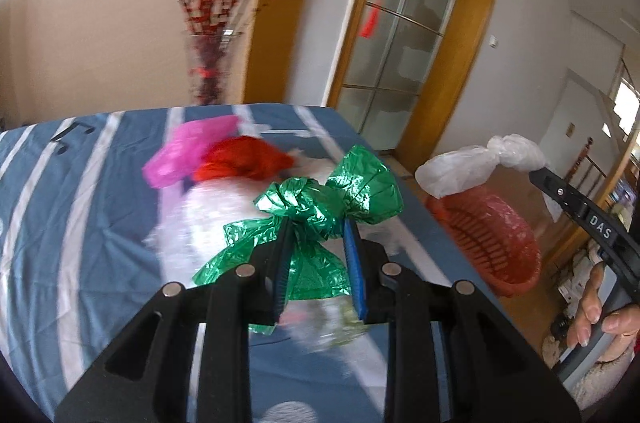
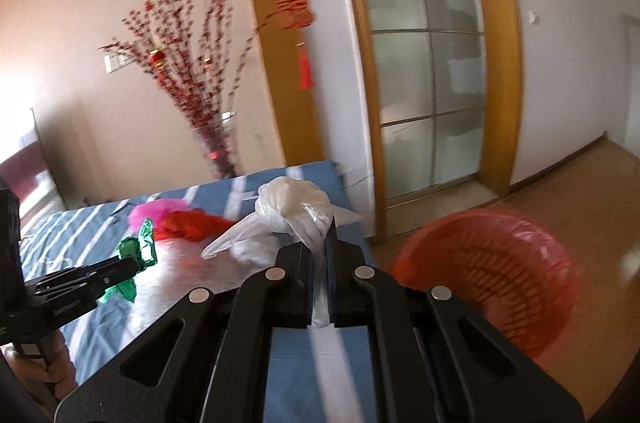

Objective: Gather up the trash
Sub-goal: 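Carry the green bag and white bag to the basket and release both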

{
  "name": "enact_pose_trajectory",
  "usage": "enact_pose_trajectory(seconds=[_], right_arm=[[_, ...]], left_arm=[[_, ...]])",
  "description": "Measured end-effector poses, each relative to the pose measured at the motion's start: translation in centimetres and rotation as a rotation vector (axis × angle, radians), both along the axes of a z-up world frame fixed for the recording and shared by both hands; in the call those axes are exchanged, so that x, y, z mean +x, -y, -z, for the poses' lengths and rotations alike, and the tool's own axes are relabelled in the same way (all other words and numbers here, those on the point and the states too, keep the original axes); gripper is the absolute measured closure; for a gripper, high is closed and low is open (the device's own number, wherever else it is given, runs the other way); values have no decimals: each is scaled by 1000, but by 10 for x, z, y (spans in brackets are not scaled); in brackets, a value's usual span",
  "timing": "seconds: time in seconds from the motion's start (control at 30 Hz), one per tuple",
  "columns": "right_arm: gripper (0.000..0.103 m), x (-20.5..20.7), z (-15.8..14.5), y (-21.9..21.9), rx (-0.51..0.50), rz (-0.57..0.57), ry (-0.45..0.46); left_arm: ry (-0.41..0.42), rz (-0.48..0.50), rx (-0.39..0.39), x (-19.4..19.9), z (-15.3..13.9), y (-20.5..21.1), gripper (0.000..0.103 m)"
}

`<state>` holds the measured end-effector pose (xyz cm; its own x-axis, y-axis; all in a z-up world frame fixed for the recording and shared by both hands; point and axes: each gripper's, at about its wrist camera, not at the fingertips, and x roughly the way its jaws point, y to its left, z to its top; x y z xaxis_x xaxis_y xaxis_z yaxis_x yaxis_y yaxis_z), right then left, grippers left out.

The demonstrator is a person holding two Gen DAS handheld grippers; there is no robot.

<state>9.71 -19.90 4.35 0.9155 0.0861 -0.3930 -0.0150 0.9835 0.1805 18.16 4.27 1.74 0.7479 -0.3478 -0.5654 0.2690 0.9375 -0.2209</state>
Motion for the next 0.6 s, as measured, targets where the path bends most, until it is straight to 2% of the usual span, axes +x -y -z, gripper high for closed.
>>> enact_pose_trajectory(seconds=[0.33,0.6], right_arm=[[98,-18,14,69,3,180,-15],[98,-27,24,110,25,262,-28]], left_arm=[[-12,148,2,10,2,83,77],[-30,246,1,14,5,147,77]])
